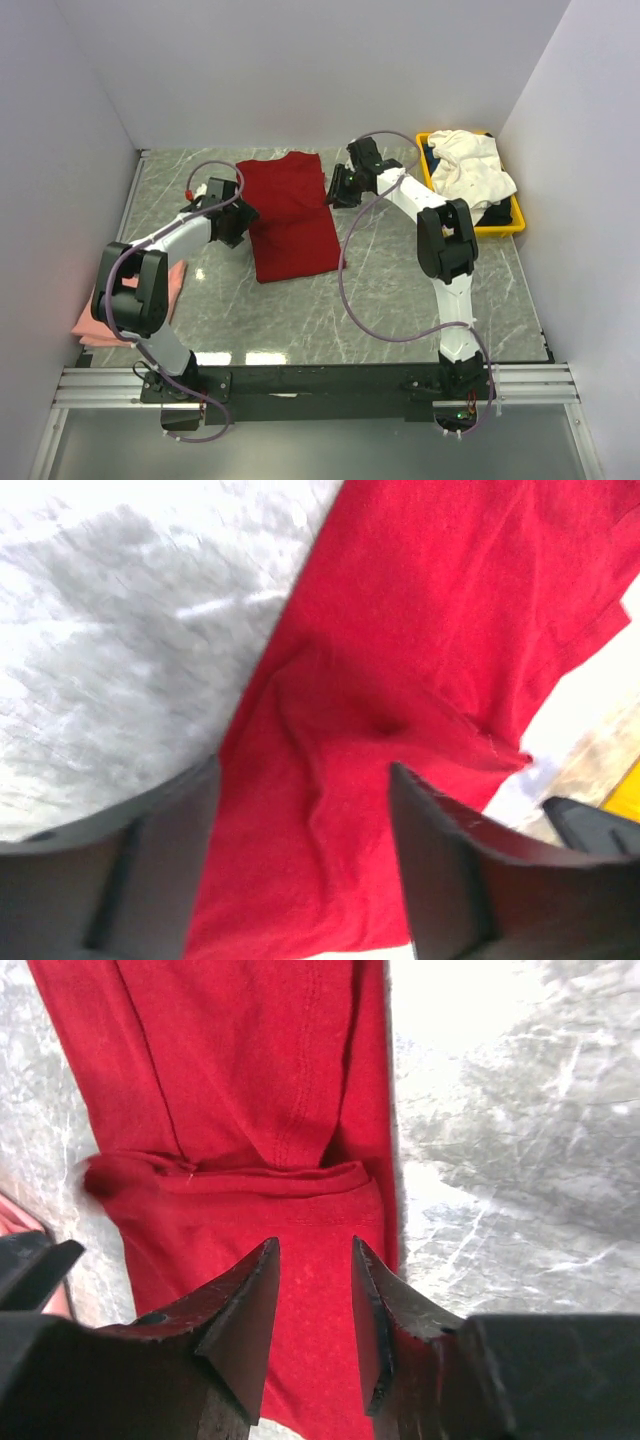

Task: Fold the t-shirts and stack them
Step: Fold the tshirt

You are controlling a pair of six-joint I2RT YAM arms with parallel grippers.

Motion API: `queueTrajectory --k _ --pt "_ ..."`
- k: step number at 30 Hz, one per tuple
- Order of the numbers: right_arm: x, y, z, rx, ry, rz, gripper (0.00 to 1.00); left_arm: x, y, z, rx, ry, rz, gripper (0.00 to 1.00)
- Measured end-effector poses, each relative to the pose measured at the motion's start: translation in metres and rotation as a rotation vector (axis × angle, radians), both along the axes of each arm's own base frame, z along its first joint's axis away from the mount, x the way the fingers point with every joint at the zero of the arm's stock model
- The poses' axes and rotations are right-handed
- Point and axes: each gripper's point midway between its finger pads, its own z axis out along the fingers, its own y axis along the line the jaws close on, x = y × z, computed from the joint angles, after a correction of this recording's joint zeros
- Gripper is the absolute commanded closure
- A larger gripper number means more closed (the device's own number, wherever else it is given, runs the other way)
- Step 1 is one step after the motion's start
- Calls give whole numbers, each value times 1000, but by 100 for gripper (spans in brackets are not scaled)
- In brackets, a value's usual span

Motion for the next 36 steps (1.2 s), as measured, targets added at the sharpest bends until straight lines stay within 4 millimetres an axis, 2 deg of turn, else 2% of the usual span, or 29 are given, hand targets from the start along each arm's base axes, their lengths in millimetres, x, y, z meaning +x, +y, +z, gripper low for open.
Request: queueTrajectory --k 2,4,5,6,7,8,10,11,14,17,21,23,27,36 --pt "1 -2 1 -6 -6 -2 57 2 4 3 6 -7 5 20" --pt "-2 -6 3 -16 -14 -11 58 4 7 10 8 -25 5 27" --pt "-7 -8 6 -19 -18 -11 58 4 7 15 6 -36 3 37" --pt "-12 -9 8 -22 -18 -11 59 4 7 21 2 -51 3 42" --pt "-17 -11 12 -22 -25 -10 59 4 6 29 -3 -70 -2 59" --pt "-22 -12 16 -22 -33 -10 60 4 4 36 -11 -88 -2 68" --pt "-32 -10 24 -20 -48 -1 60 3 -1 48 -23 -122 -14 79" --pt "-35 -7 27 -19 -56 5 61 1 -5 51 -27 -129 -24 90" --pt "-48 7 32 -7 -78 38 62 -7 -24 50 -39 -129 -65 99" --pt "-66 18 23 2 -72 64 62 -25 -45 34 -48 -93 -113 99" --pt "-110 19 -13 -4 20 93 63 -56 -62 2 -56 -16 -161 99" --pt "-128 11 -30 -16 64 88 63 -68 -62 -14 -56 16 -163 99" --pt "-158 -5 -53 -31 125 71 64 -103 -53 -54 -46 114 -149 99" --pt "-162 -18 -51 2 92 35 64 -113 -47 -51 -63 82 -128 99"
